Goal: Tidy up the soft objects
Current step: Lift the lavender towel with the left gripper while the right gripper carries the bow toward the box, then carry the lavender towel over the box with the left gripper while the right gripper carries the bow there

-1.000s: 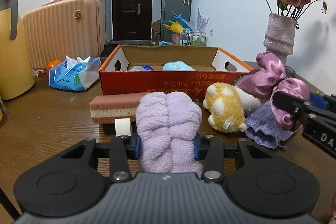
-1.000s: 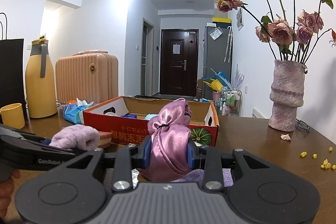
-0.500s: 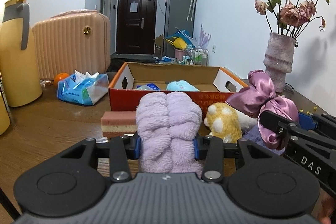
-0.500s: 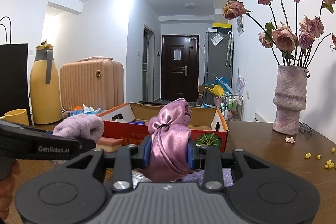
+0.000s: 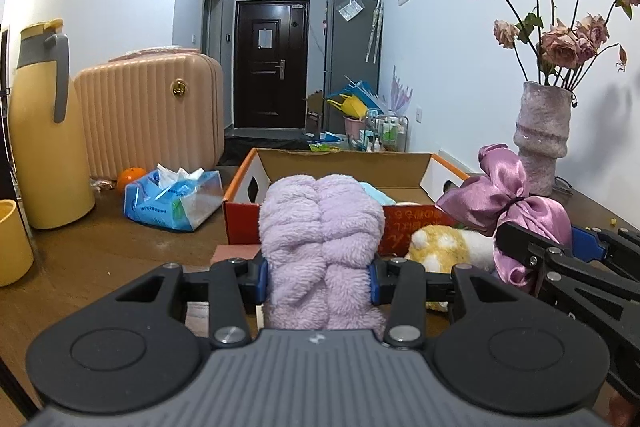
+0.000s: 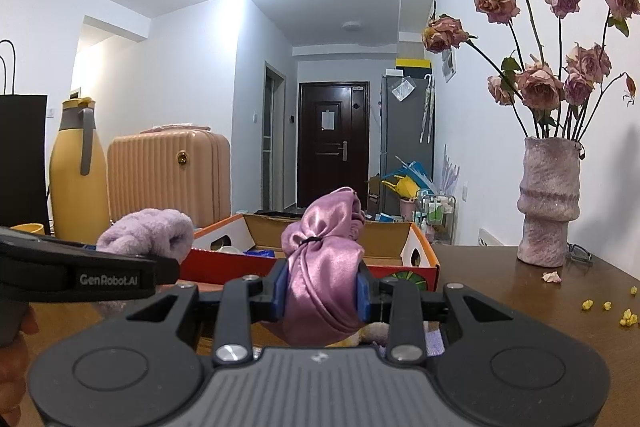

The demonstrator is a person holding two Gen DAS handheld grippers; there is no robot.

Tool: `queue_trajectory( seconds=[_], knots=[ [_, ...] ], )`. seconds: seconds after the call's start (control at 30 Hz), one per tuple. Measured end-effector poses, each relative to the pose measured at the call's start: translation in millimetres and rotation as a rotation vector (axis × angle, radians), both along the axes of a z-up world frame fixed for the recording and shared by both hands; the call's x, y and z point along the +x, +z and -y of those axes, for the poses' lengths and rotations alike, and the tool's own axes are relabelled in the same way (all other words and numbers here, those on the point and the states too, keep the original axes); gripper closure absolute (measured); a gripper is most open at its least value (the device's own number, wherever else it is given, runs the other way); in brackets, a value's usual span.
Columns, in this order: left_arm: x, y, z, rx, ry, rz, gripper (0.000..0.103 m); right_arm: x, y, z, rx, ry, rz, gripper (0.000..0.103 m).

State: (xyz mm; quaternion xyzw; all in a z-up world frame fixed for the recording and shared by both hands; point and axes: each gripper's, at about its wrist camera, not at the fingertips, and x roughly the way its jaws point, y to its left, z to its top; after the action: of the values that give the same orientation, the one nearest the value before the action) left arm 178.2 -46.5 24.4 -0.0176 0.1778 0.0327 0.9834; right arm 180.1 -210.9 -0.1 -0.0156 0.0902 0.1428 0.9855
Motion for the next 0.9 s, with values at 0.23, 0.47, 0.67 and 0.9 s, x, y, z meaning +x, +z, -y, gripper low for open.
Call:
queue_trajectory(
  seconds=[0.23,0.47,0.67,0.9],
  knots=[
    [10,3,-1,0.003,0.013,0.010,0.060,8,2,-4,0.004,-0.008,0.019,0.071],
    [22,7,0,-0.003,0.015,0.018,0.060,18,4,-7,0.002,-0.013,0.034,0.071],
    [30,13,-3,-0.021,0.021,0.033,0.060,27,5,-8,0.001,-0.020,0.042,0.071],
    [40,14,-4,-0.027,0.026,0.032,0.060,38,6,-10,0.002,-0.025,0.043,0.071]
  ],
)
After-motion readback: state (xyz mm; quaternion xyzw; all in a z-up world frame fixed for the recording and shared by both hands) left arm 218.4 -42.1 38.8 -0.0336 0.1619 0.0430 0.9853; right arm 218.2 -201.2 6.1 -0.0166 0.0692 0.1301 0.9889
